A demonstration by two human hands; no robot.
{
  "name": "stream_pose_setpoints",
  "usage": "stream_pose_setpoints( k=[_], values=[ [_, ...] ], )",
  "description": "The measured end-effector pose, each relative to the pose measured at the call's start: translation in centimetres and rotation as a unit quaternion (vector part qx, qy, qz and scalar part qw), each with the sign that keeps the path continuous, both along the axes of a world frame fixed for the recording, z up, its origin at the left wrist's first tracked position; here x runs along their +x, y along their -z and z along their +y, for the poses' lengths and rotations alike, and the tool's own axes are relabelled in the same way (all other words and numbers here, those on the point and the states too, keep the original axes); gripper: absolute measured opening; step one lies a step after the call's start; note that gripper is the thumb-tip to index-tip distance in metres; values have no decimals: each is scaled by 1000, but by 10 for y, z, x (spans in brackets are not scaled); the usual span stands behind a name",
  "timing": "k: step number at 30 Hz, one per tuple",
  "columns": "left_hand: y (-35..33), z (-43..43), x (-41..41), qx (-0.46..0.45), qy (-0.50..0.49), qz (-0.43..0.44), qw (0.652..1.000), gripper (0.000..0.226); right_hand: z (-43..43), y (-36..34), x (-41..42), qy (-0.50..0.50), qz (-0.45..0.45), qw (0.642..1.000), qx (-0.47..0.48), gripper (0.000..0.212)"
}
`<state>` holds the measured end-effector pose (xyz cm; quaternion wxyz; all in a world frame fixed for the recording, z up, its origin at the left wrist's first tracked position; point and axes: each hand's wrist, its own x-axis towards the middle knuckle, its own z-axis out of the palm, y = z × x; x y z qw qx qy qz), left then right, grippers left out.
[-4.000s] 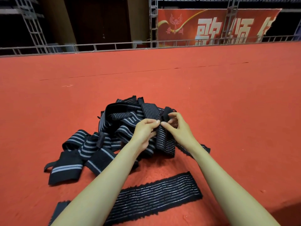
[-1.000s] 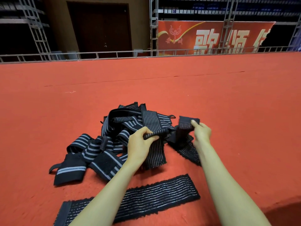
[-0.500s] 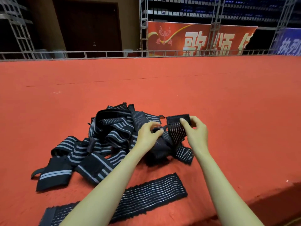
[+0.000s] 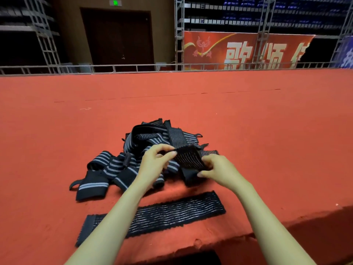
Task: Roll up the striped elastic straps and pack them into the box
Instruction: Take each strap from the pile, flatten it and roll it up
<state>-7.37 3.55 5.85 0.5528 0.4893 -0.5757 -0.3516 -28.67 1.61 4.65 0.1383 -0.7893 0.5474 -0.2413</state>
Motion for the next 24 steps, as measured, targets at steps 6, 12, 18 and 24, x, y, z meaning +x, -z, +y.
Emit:
stream_pose_setpoints(
  k=[6,12,18,24],
  values=[
    [29,37,54,72,24,20,997,10,16,37,16,40,84,991,-94,13],
    [53,60,79,143,5,124,982,8,40,56,52,40,110,992,-43,13],
    [85,73,92,178,-75,51,980,30,52,81,51,2,75,992,99,35],
    [102,80,100,173,-179,5,969,35,36,104,14,164,91,982,10,44]
  ],
)
